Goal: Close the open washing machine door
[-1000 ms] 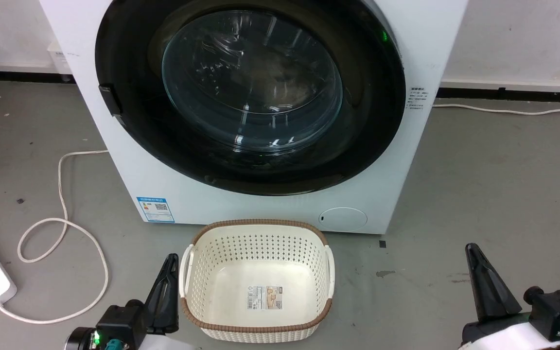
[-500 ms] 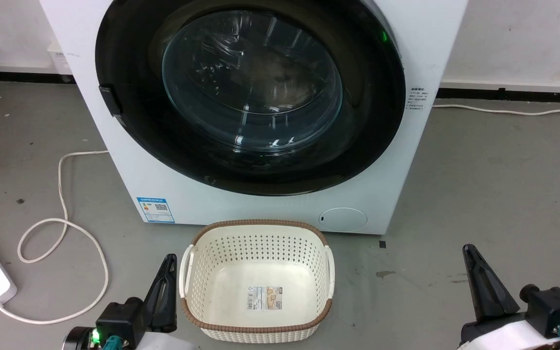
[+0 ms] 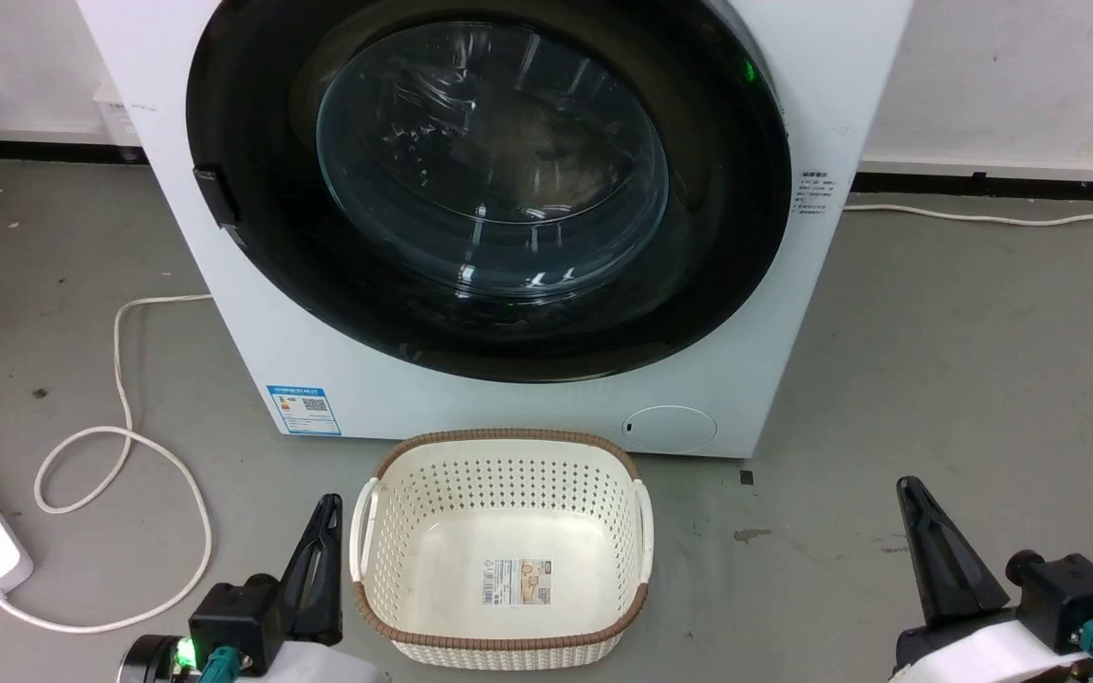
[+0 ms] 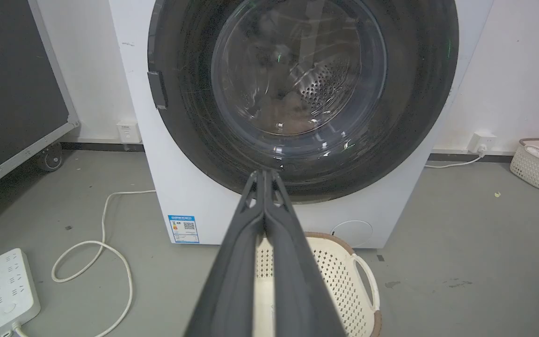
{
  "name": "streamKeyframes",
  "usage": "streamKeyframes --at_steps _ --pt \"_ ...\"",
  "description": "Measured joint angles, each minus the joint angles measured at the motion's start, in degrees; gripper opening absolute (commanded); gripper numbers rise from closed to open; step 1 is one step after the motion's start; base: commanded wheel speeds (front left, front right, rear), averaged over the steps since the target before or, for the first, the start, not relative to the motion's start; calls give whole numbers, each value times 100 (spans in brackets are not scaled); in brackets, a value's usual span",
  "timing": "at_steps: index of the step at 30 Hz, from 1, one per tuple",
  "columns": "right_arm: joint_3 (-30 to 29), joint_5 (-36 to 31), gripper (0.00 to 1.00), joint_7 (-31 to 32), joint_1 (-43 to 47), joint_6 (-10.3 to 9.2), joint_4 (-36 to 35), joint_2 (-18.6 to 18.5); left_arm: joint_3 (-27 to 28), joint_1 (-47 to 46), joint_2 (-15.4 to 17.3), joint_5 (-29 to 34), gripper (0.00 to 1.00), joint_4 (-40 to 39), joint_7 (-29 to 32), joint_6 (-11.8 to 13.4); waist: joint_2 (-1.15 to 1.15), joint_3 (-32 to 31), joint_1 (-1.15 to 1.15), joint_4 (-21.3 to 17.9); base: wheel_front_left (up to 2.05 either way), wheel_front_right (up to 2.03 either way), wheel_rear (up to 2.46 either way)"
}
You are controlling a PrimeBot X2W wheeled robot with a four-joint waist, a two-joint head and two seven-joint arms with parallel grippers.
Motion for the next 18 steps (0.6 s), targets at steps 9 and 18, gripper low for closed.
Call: streamKeyframes --at_steps 9,18 --pt "7 -81 0 120 -4 0 -37 26 23 -23 0 60 0 -26 118 19 0 -4 0 0 0 0 0" --pt "10 -140 0 229 -6 0 -71 43 52 -31 0 113 0 -63 219 41 0 -6 0 0 0 0 0"
